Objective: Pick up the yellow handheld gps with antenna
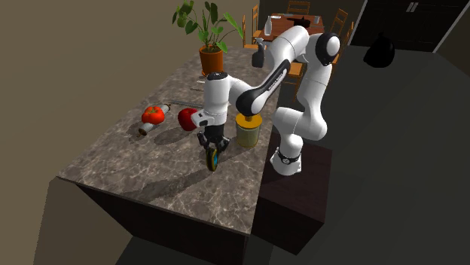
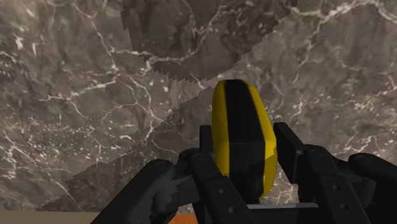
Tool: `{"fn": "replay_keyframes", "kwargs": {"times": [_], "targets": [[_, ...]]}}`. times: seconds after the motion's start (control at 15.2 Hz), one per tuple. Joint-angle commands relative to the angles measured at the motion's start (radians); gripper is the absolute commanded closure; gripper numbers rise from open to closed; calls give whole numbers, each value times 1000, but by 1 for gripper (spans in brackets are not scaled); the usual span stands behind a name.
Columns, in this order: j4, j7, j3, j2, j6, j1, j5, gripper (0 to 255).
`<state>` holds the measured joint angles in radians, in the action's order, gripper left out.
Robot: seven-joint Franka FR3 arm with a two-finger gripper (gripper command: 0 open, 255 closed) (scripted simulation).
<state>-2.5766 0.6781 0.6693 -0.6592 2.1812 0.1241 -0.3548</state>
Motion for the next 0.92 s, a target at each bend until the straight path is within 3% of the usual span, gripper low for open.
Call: {"fn": "replay_keyframes", "kwargs": {"times": [0.0, 0.86], "targets": [[17, -1, -10, -9, -26, 1, 4, 255], [151, -6, -69, -45, -197, -8, 40, 255]]}}
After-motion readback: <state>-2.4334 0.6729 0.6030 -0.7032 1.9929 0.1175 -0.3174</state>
